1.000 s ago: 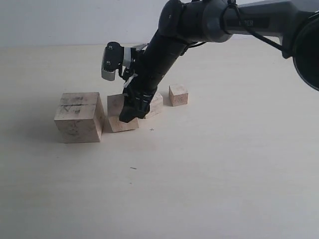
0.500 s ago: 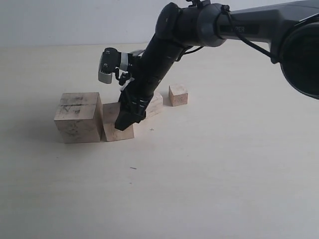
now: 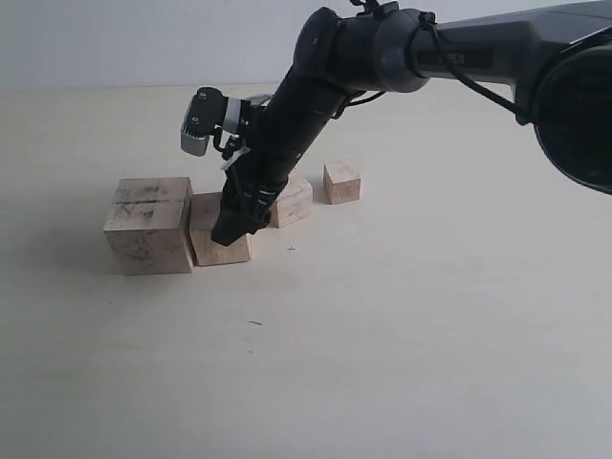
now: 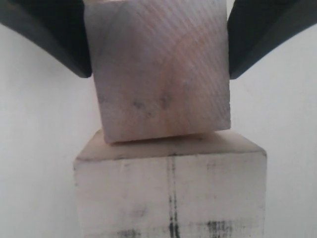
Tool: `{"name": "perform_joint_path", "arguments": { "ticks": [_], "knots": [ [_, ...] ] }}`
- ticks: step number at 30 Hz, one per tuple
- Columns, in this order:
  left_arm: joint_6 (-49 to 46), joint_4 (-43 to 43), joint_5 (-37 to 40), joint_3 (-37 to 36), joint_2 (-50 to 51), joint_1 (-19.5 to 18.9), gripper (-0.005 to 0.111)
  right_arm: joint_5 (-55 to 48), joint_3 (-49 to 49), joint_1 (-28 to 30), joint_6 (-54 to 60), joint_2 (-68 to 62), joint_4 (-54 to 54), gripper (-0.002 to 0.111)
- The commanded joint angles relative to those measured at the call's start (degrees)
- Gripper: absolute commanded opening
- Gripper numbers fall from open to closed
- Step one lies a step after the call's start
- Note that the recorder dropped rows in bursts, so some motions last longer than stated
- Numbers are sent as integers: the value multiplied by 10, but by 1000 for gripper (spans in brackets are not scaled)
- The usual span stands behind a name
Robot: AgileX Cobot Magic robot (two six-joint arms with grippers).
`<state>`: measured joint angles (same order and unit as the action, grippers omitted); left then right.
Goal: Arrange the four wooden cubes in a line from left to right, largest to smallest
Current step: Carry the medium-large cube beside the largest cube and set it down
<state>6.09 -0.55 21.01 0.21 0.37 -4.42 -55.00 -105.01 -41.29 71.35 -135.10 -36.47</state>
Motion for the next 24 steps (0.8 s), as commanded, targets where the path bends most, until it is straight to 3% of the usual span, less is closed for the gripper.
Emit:
{"name": "perform_joint_path", "arguments": {
  "ticks": [1, 24],
  "knots": [
    [1, -1, -8, -2, -4, -1, 0, -10, -5, 0, 0, 3, -9, 0],
    [1, -1, -8, -2, -4, -1, 0, 2, -5, 0, -15, 3, -21, 0]
  ]
}}
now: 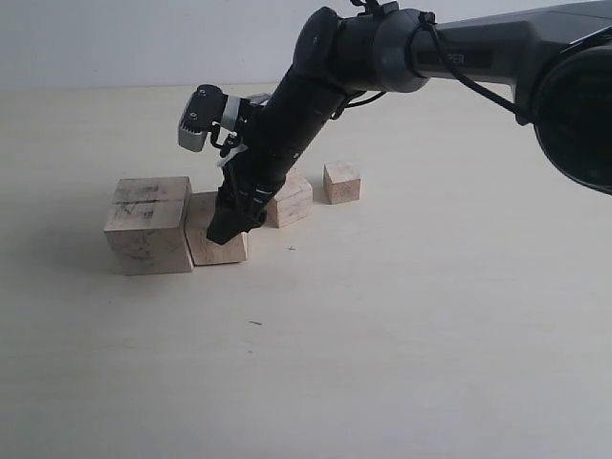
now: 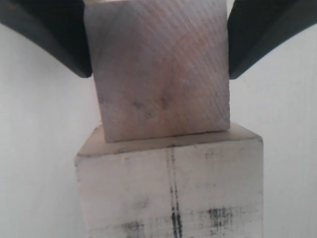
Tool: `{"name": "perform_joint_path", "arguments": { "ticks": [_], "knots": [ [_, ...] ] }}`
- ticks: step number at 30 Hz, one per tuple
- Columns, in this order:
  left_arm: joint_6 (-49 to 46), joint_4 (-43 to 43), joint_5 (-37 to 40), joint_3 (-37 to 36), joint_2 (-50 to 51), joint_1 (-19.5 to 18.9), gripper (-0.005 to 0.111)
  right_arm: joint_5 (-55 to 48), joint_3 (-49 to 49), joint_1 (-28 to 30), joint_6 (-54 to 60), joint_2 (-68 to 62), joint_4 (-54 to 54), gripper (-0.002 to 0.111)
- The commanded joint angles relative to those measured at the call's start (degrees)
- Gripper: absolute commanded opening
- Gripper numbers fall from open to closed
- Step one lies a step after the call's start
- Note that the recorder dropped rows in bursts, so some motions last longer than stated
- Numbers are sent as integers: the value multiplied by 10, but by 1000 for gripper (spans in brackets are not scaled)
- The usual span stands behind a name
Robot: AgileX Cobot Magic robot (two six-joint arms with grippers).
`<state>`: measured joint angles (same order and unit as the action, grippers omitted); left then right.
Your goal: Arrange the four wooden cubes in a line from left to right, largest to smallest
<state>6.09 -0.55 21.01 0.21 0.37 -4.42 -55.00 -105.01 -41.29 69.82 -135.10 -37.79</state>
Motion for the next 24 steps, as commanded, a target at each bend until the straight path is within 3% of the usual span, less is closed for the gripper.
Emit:
{"name": "perform_joint_path", "arguments": {
  "ticks": [1, 5, 11, 14, 24],
  "knots": [
    [1, -1, -8, -2, -4, -1, 0, -2, -5, 0, 0, 3, -6, 2],
    [1, -1, -8, -2, -4, -1, 0, -11, -5, 0, 0, 3, -6, 17],
    [1, -1, -8, -2, -4, -1, 0, -7, -5, 0, 0, 3, -6, 57],
    [1, -1, -8, -2, -4, -1, 0, -6, -5, 0, 0, 3, -8, 71],
    [1, -1, -8, -2, -4, -1, 0, -12, -5, 0, 0, 5, -8, 74]
  ]
}}
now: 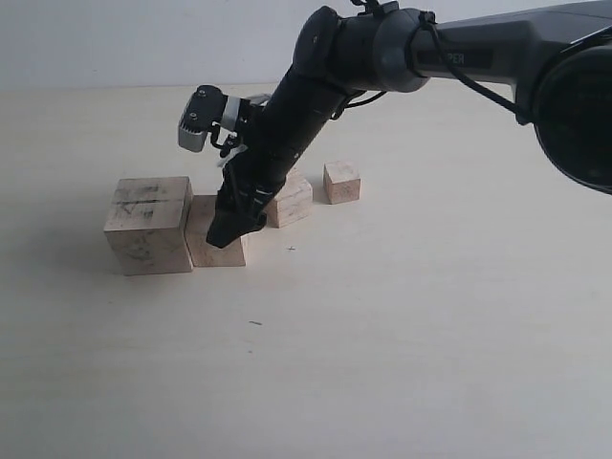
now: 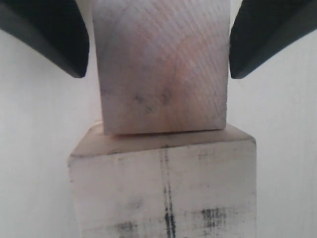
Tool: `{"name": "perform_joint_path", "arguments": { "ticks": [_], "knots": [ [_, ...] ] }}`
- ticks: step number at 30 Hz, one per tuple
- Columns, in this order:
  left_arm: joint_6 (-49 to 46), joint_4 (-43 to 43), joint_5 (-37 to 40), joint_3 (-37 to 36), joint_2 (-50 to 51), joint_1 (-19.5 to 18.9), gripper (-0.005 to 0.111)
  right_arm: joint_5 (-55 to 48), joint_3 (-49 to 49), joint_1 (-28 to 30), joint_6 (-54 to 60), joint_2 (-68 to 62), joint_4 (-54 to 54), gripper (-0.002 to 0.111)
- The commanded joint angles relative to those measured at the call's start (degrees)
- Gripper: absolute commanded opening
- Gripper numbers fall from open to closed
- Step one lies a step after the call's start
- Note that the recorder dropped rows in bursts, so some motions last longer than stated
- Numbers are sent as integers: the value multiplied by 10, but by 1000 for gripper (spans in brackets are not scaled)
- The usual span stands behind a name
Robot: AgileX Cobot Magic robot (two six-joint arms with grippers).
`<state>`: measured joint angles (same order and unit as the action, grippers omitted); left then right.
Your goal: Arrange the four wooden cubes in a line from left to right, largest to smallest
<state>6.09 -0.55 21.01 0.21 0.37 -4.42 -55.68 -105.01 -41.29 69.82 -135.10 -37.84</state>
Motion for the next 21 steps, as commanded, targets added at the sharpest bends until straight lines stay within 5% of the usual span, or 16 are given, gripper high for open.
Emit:
{"name": "perform_joint_path", "arguments": {
  "ticks": [1, 12, 21],
  "knots": [
    [1, -1, -8, -2, -4, -1, 0, -8, -5, 0, 0, 9, -7, 74],
    [1, -1, -8, -2, -4, -1, 0, -49, -5, 0, -103, 73, 99, 72],
    [1, -1, -8, -2, -4, -1, 0, -90, -4, 0, -159, 57, 156, 23]
  ]
}}
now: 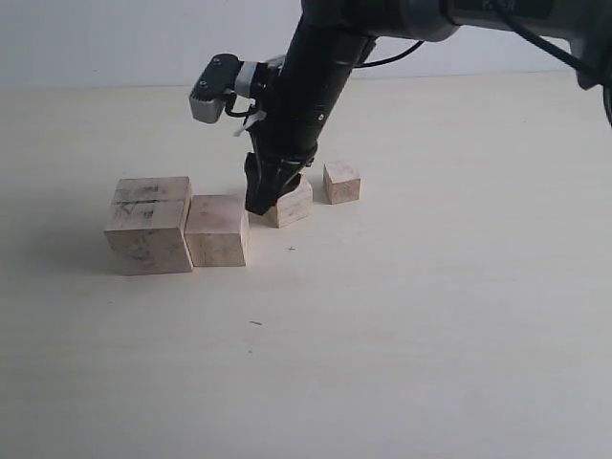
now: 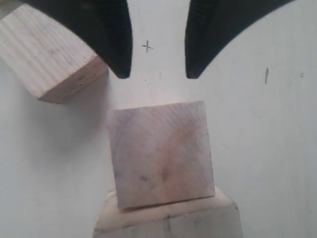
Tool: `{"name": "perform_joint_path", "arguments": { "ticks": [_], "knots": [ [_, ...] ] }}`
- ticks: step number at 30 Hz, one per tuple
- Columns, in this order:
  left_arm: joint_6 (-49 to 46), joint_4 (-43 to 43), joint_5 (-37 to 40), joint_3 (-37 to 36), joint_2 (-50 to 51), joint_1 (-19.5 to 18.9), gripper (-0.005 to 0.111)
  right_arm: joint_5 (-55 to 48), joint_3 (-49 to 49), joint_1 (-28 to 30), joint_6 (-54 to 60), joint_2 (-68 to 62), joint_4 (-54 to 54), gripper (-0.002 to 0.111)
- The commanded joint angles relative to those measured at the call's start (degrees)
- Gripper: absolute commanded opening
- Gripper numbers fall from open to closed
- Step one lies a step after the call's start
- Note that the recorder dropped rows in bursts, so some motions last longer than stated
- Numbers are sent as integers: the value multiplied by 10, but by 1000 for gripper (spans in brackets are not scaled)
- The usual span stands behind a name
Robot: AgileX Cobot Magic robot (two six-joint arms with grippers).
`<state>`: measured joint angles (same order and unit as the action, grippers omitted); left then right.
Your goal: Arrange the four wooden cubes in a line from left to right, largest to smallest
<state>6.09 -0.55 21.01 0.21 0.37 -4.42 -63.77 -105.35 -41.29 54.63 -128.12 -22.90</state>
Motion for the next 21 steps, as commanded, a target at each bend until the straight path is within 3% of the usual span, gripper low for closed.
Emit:
{"name": "perform_joint_path", "arguments": {
  "ticks": [1, 21],
  "knots": [
    [1, -1, -8, -2, -4, -1, 0, -8, 0, 0, -7, -18, 6, 20],
    [1, -1, -8, -2, -4, -1, 0, 71, -1, 0, -7, -67, -26, 18]
  ]
}}
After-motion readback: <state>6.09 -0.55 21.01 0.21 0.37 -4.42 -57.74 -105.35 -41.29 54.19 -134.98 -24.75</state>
